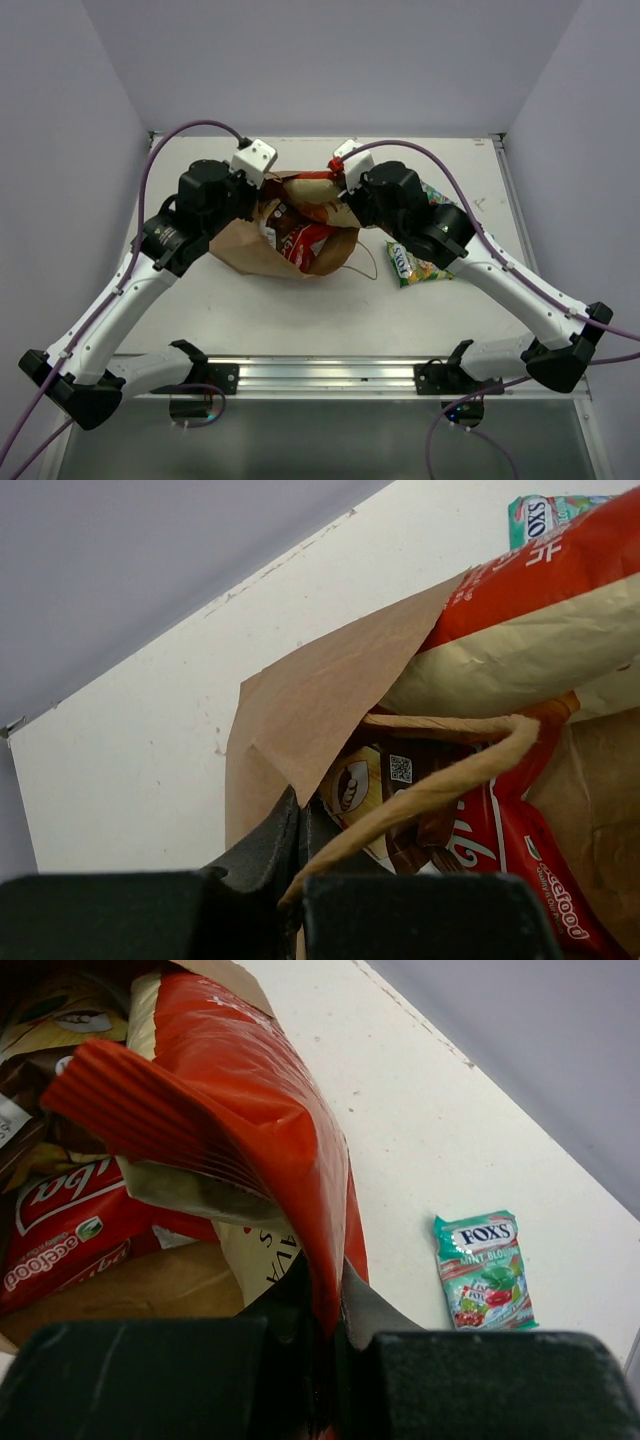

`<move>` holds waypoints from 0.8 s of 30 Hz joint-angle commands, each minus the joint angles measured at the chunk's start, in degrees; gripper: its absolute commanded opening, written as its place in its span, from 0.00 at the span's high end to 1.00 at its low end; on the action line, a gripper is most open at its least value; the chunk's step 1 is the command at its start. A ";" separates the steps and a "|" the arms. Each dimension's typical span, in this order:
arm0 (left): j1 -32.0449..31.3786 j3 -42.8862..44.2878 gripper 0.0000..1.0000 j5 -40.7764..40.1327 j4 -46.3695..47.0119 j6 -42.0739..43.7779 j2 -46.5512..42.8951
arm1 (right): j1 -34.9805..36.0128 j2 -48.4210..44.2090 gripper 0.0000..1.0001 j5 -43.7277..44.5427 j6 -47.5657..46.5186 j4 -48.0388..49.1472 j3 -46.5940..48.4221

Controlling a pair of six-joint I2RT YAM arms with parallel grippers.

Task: Place the snacks into the paper bag
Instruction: Place the snack in the paper bag.

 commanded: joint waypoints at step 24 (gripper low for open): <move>0.45 11.30 1.00 9.65 0.02 -6.78 4.04 | 3.87 9.08 1.00 -6.77 13.55 18.69 -4.80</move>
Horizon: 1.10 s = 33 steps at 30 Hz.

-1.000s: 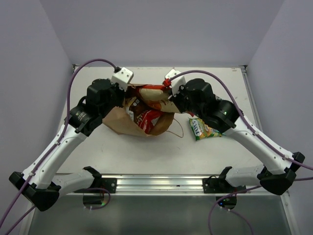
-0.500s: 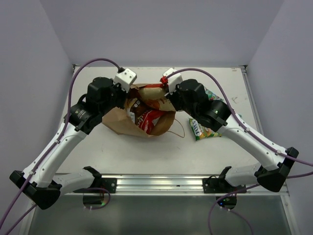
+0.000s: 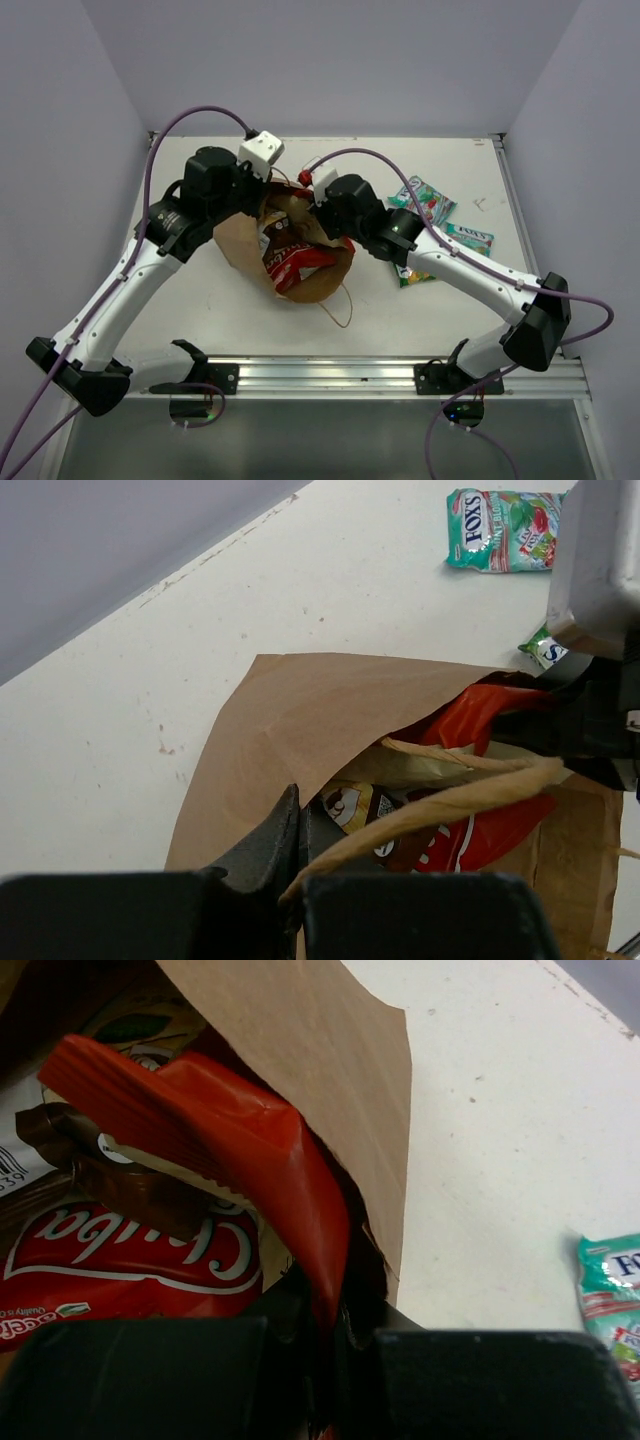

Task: Place the snacks into the paper bag
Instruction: Place the snack in the paper bag.

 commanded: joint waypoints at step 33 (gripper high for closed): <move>-0.05 18.10 1.00 1.50 -3.96 -18.01 6.98 | 3.60 -2.39 1.00 5.88 20.13 24.55 -16.82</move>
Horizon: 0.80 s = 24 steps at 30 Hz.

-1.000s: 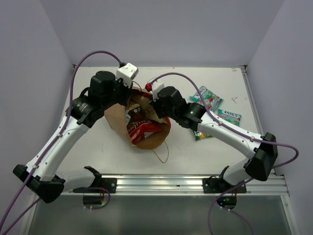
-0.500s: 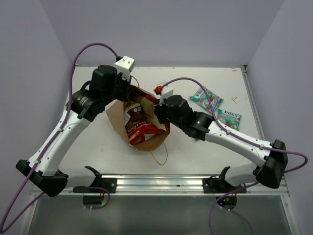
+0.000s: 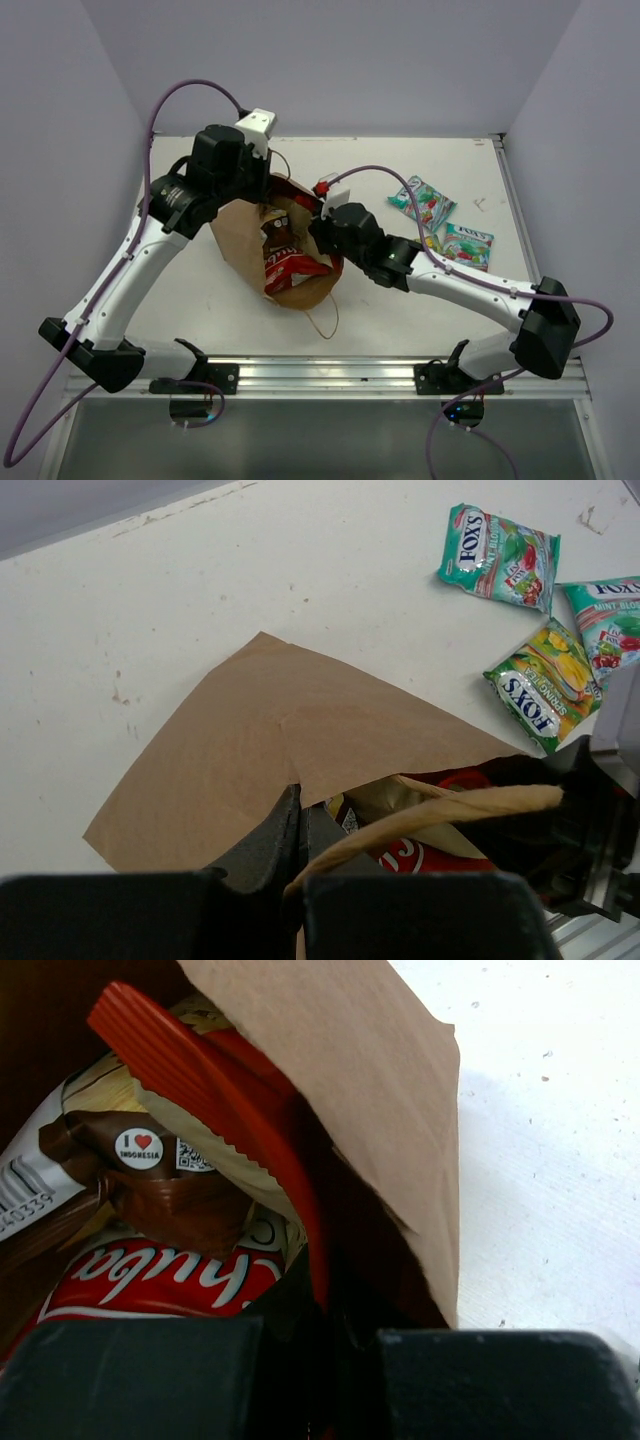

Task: Place the snacks into the paper bag
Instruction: Place the snack in the paper bag.

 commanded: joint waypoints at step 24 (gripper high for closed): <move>-0.07 3.96 1.00 1.73 4.95 -5.34 -0.49 | 0.37 14.92 1.00 4.76 -2.07 16.47 1.18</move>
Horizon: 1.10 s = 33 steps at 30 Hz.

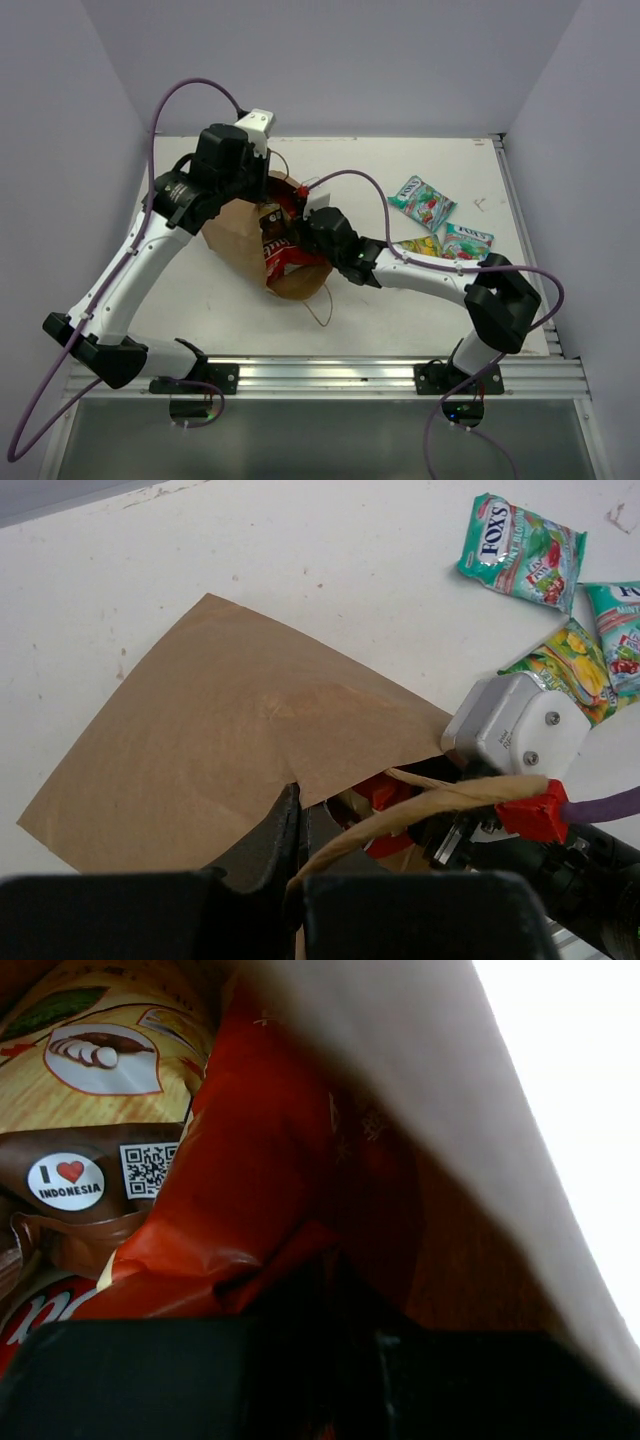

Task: Place the snacks into the paper bag
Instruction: Place the snack in the paper bag, then pick up the snack from the center of the board.

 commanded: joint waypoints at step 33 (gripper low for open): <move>5.79 14.15 1.00 -18.21 -4.31 5.26 11.16 | -11.00 -30.30 0.01 11.93 4.98 -42.53 -0.31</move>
